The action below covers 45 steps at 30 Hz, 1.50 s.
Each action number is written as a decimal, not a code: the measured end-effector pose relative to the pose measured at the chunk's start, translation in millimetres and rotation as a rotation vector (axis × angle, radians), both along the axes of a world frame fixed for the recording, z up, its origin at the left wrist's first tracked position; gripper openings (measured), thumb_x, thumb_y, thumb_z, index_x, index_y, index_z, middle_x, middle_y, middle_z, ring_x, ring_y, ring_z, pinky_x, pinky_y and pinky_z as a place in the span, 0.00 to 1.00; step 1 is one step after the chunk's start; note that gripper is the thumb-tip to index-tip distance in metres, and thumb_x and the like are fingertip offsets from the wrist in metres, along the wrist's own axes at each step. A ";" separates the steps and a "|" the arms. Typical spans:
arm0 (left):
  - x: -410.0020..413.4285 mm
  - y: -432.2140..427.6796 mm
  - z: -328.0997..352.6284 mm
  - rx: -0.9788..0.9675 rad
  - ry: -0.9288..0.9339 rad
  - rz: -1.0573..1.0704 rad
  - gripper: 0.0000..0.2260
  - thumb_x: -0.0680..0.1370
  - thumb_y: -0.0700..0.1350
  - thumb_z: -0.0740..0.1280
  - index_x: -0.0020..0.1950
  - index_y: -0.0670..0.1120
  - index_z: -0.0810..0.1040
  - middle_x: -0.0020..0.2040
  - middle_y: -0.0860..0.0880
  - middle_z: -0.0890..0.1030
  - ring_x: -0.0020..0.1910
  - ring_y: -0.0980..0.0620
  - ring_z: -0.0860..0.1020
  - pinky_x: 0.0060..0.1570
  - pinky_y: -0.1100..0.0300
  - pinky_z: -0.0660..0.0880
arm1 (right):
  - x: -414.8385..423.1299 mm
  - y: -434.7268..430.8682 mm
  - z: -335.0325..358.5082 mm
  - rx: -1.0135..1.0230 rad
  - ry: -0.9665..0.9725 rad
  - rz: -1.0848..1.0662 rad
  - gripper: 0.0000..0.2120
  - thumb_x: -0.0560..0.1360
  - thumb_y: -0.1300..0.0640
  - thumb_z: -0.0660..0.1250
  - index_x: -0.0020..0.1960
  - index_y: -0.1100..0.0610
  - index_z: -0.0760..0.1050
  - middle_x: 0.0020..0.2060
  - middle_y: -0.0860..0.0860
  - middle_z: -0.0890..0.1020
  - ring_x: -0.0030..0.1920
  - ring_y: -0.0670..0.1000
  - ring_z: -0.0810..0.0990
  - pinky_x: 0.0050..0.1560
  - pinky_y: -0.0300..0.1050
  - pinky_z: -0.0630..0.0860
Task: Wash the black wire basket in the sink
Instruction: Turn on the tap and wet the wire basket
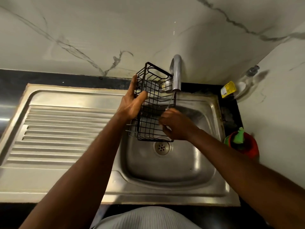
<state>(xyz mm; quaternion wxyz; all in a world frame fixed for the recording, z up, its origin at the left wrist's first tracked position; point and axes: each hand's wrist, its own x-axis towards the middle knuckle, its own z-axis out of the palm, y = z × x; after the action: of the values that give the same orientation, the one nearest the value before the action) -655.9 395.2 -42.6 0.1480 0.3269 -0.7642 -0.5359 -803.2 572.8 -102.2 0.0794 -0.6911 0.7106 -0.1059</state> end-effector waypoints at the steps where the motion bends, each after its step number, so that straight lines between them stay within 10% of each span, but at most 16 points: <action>1: 2.1 0.0 1.7 0.003 -0.002 0.004 0.35 0.82 0.57 0.61 0.84 0.62 0.46 0.77 0.53 0.69 0.55 0.50 0.83 0.62 0.48 0.80 | -2.2 -1.4 2.5 0.011 0.053 0.015 0.08 0.77 0.52 0.63 0.48 0.51 0.80 0.44 0.47 0.80 0.50 0.50 0.79 0.75 0.57 0.64; 7: 13.1 -3.7 0.0 0.008 -0.100 0.082 0.37 0.75 0.66 0.60 0.80 0.72 0.45 0.75 0.38 0.73 0.63 0.34 0.80 0.63 0.35 0.77 | 3.4 -11.5 4.1 0.065 0.201 -0.059 0.28 0.77 0.41 0.62 0.74 0.51 0.71 0.74 0.51 0.72 0.77 0.52 0.64 0.80 0.63 0.44; 14: 23.1 6.6 -5.6 0.113 -0.098 0.150 0.36 0.74 0.63 0.62 0.79 0.70 0.50 0.42 0.43 0.83 0.34 0.46 0.78 0.43 0.35 0.83 | 4.1 -13.8 -0.4 0.065 0.253 -0.073 0.33 0.75 0.40 0.67 0.75 0.54 0.70 0.75 0.52 0.72 0.78 0.53 0.65 0.80 0.66 0.42; 21: 15.2 25.1 -5.5 0.138 -0.184 -0.128 0.31 0.81 0.60 0.62 0.81 0.64 0.52 0.52 0.50 0.84 0.45 0.49 0.83 0.58 0.37 0.79 | 14.9 -10.5 -16.5 0.222 0.354 -0.394 0.40 0.81 0.35 0.42 0.83 0.62 0.50 0.83 0.58 0.51 0.83 0.56 0.44 0.78 0.68 0.35; 29: -6.2 35.9 -11.6 0.101 -0.201 0.106 0.29 0.82 0.60 0.63 0.79 0.66 0.53 0.66 0.38 0.81 0.64 0.36 0.78 0.65 0.42 0.71 | 57.5 -3.7 -31.9 0.513 0.354 -0.298 0.40 0.82 0.34 0.42 0.84 0.59 0.44 0.83 0.57 0.44 0.83 0.56 0.38 0.76 0.65 0.28; 34: 8.2 34.5 -26.5 0.126 -0.222 0.099 0.32 0.81 0.58 0.65 0.82 0.60 0.54 0.64 0.41 0.81 0.57 0.41 0.79 0.59 0.49 0.73 | 43.4 37.6 -29.1 0.574 -0.002 0.264 0.30 0.84 0.39 0.42 0.79 0.50 0.65 0.80 0.48 0.63 0.82 0.46 0.51 0.80 0.63 0.37; 37: 9.1 38.5 -27.2 0.158 -0.207 0.091 0.37 0.73 0.67 0.63 0.80 0.66 0.51 0.66 0.37 0.80 0.62 0.34 0.79 0.65 0.35 0.76 | 13.7 41.8 -28.0 0.434 -0.057 0.325 0.20 0.84 0.42 0.53 0.69 0.44 0.76 0.73 0.43 0.75 0.78 0.43 0.63 0.80 0.62 0.46; 45: -3.8 20.2 -9.2 0.085 -0.250 -0.033 0.34 0.81 0.60 0.62 0.83 0.63 0.49 0.65 0.34 0.80 0.64 0.33 0.78 0.65 0.41 0.74 | -10.1 16.8 -34.9 0.177 0.136 0.285 0.29 0.79 0.36 0.57 0.74 0.50 0.72 0.77 0.52 0.70 0.80 0.54 0.61 0.81 0.63 0.50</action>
<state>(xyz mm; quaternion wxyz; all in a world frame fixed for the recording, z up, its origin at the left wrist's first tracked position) -659.7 415.5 -51.8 0.0287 0.3845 -0.7586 -0.5252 -813.3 589.5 -137.1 0.1058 -0.7807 0.6157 0.0167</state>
